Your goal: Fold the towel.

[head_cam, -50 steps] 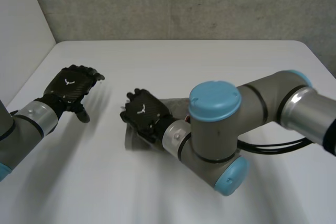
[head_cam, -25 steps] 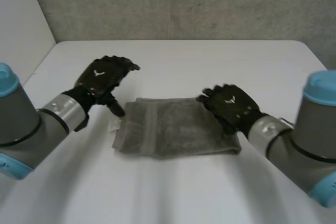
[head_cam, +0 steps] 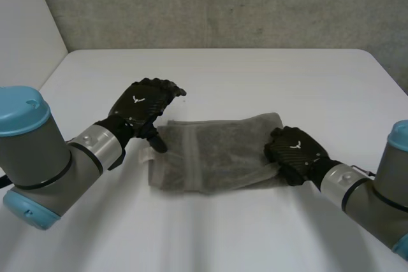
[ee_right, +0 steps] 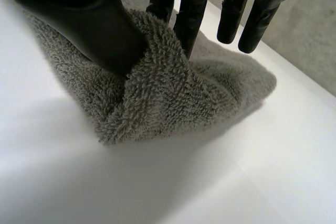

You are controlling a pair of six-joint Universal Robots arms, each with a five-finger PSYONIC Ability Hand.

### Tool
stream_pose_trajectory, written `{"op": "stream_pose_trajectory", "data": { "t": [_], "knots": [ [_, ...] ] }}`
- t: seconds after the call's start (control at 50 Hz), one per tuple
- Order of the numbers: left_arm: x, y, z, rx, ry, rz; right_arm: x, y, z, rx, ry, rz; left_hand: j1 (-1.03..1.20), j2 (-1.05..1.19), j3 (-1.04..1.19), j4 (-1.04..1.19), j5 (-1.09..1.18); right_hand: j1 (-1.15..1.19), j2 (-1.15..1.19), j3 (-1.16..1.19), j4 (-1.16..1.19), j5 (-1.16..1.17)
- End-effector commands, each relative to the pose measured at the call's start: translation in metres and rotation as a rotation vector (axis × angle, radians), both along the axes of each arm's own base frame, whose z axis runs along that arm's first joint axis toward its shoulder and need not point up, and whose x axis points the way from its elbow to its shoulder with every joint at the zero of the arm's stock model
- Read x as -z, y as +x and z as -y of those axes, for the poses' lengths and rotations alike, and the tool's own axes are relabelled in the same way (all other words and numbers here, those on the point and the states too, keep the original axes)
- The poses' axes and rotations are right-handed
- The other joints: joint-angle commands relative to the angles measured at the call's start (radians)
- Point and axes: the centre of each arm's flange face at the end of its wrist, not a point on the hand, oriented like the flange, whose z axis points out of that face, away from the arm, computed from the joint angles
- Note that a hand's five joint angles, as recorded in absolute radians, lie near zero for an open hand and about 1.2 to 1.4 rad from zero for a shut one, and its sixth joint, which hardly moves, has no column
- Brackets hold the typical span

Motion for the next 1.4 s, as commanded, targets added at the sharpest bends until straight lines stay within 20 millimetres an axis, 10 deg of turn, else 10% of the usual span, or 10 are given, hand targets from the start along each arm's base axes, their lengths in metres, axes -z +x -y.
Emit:
{"op": "stream_pose_trajectory", "data": {
  "t": [0.02, 0.3, 0.44, 0.6, 0.82, 0.94, 0.98, 1.02, 1.4],
  "knots": [
    [0.000, 0.003, 0.003, -0.011, 0.002, -0.002, -0.002, -0.040, 0.005, 0.089, 0.101, -0.027, -0.049, -0.017, -0.057, -0.066, 0.003, 0.118, 0.154, -0.052, -0.076, 0.069],
    [-0.001, 0.007, 0.008, -0.026, -0.005, -0.003, -0.061, -0.068, 0.012, 0.070, 0.056, -0.099, -0.049, -0.017, -0.057, -0.066, 0.003, 0.118, 0.154, -0.052, -0.076, 0.069],
    [-0.007, 0.012, 0.013, -0.050, -0.020, -0.013, -0.093, 0.010, -0.021, -0.173, -0.066, -0.060, -0.052, -0.020, -0.057, -0.066, 0.000, 0.118, 0.154, -0.052, -0.076, 0.069],
    [-0.020, 0.016, 0.014, -0.070, -0.048, -0.030, -0.064, 0.105, -0.080, -0.437, -0.056, -0.108, -0.055, -0.023, -0.057, -0.066, -0.003, 0.118, 0.154, -0.052, -0.076, 0.069],
    [-0.022, 0.022, 0.016, -0.115, -0.049, -0.032, -0.021, 0.150, -0.102, -0.478, -0.041, -0.129, -0.064, -0.032, -0.057, -0.066, -0.012, 0.118, 0.154, -0.052, -0.076, 0.069],
    [-0.025, 0.022, 0.018, -0.116, -0.062, -0.037, -0.031, 0.150, -0.099, -0.427, -0.045, -0.058, -0.066, -0.035, -0.057, -0.066, -0.014, 0.118, 0.154, -0.052, -0.076, 0.069],
    [-0.028, 0.021, 0.021, -0.116, -0.084, -0.045, -0.041, 0.147, -0.102, -0.412, -0.037, -0.030, -0.066, -0.035, -0.057, -0.066, -0.014, -0.802, -0.766, -0.052, -0.076, -0.851],
    [-0.030, 0.020, 0.022, -0.115, -0.094, -0.049, -0.045, 0.144, -0.101, -0.400, -0.037, -0.022, -0.066, -0.035, -0.057, -0.066, -0.014, -1.104, -1.068, -0.052, -0.076, -1.153],
    [-0.044, 0.005, 0.015, -0.090, -0.024, -0.196, -0.057, 0.037, -0.062, -0.039, 0.224, -0.046, -0.046, -0.014, -0.057, -0.066, 0.006, -1.104, -1.068, -0.052, -0.076, -1.153]
  ]
}}
